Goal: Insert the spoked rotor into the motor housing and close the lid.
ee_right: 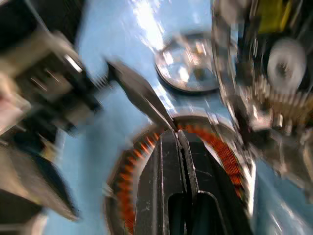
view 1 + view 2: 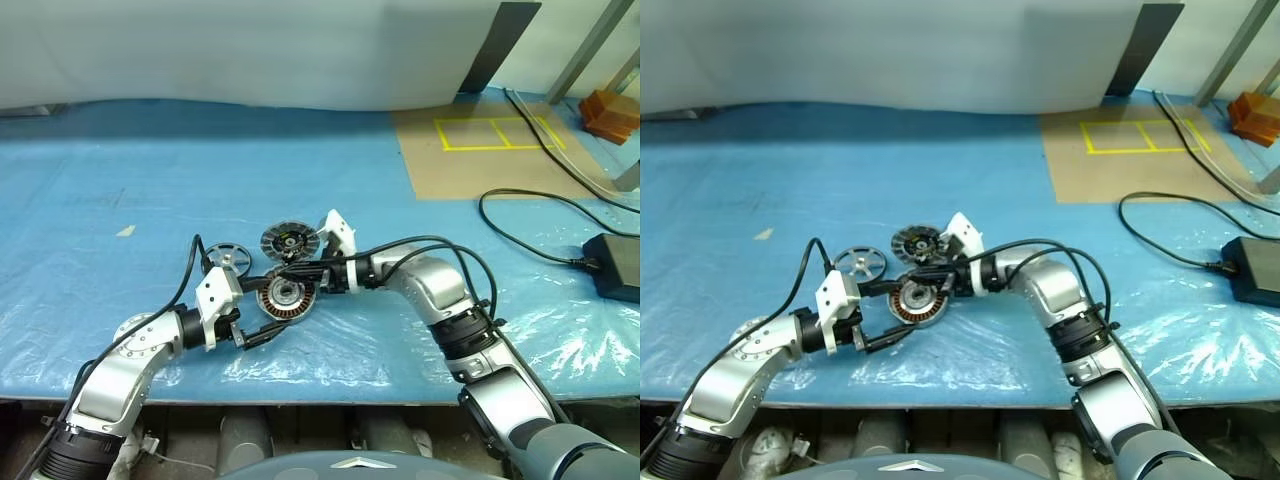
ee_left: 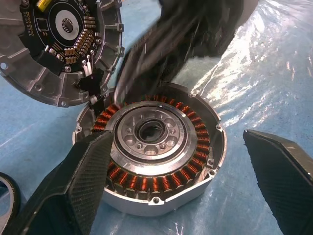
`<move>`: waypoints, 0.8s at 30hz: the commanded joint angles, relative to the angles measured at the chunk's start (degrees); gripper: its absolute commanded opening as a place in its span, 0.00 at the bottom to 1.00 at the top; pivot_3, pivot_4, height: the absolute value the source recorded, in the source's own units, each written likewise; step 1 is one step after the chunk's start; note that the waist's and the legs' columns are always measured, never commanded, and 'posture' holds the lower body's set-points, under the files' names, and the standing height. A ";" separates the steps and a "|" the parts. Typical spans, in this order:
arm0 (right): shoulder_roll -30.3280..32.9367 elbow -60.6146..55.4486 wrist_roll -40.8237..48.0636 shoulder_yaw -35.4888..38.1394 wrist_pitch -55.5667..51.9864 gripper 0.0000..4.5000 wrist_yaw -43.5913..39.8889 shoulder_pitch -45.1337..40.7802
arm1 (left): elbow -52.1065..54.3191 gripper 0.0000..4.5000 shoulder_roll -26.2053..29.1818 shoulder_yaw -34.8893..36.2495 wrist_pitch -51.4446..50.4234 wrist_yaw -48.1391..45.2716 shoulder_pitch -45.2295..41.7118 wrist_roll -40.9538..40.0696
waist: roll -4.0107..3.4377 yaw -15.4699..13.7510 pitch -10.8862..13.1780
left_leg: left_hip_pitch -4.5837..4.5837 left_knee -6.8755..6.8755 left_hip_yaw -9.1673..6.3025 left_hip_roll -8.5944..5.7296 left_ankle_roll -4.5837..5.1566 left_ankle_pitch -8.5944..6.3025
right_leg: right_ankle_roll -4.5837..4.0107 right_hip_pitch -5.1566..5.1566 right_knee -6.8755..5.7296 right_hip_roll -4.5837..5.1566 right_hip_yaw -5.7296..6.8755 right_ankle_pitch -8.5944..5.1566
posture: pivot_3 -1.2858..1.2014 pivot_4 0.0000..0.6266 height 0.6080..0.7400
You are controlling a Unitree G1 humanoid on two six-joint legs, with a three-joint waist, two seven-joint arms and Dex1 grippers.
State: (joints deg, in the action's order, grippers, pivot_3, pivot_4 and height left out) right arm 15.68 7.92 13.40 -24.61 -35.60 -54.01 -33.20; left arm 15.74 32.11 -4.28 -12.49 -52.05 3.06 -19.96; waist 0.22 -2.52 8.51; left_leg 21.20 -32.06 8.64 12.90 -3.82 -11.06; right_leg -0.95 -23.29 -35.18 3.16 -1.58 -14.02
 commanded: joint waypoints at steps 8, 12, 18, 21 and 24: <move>-0.83 -0.99 3.05 4.01 -1.06 0.01 -1.20 0.47 | 1.05 1.00 0.22 0.47 0.62 0.01 0.65 -0.30 | -0.02 -0.14 -0.04 | -0.75 -0.07 0.08 -0.08 0.05 -0.02 | -0.16 0.69 -0.04 0.18 -0.13 -0.29 | 0.52 0.24 1.00; -4.29 -4.15 9.30 9.27 -4.54 0.01 -1.57 -0.87 | 0.78 1.00 -0.01 0.23 0.60 -0.02 -0.06 -0.28 | -0.03 0.00 -0.04 | -0.14 -0.14 0.06 -0.01 0.09 0.04 | -0.14 0.02 -0.31 0.04 -0.12 -0.20 | 0.52 0.24 1.00; -2.71 -6.99 9.09 5.88 -6.59 0.01 -2.75 0.95 | 0.97 1.00 0.11 0.18 0.56 -0.14 0.20 -0.32 | -0.02 -0.06 -0.04 | -0.04 -0.05 0.00 0.00 0.06 0.03 | 0.03 -0.02 -0.24 0.00 -0.03 -0.11 | 0.52 0.24 1.00; -0.07 -4.54 3.37 -0.23 -3.30 0.01 -2.90 2.31 | 0.99 1.00 0.19 0.20 0.59 -0.18 0.35 -0.28 | -0.03 -0.06 -0.04 | -0.06 -0.06 -0.01 0.00 0.05 0.03 | 0.03 0.00 -0.25 0.01 -0.02 -0.10 | 0.52 0.24 1.00; 0.59 0.70 -0.38 -2.87 -0.53 0.01 -1.65 3.05 | 1.09 1.00 0.15 0.21 0.51 -0.12 0.31 -0.29 | -0.04 0.04 -0.04 | -0.13 -0.11 0.00 0.00 0.05 0.02 | 0.02 0.06 -0.27 0.03 -0.03 -0.11 | 0.52 0.24 1.00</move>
State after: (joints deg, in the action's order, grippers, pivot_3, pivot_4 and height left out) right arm 15.85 5.25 16.22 -25.56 -37.00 -56.63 -30.57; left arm 15.61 32.19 -4.25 -12.50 -52.14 3.41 -19.97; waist 0.18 -2.48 8.48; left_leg 21.00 -32.18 8.67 12.89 -3.77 -11.04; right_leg -0.93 -23.22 -35.46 3.19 -1.66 -14.13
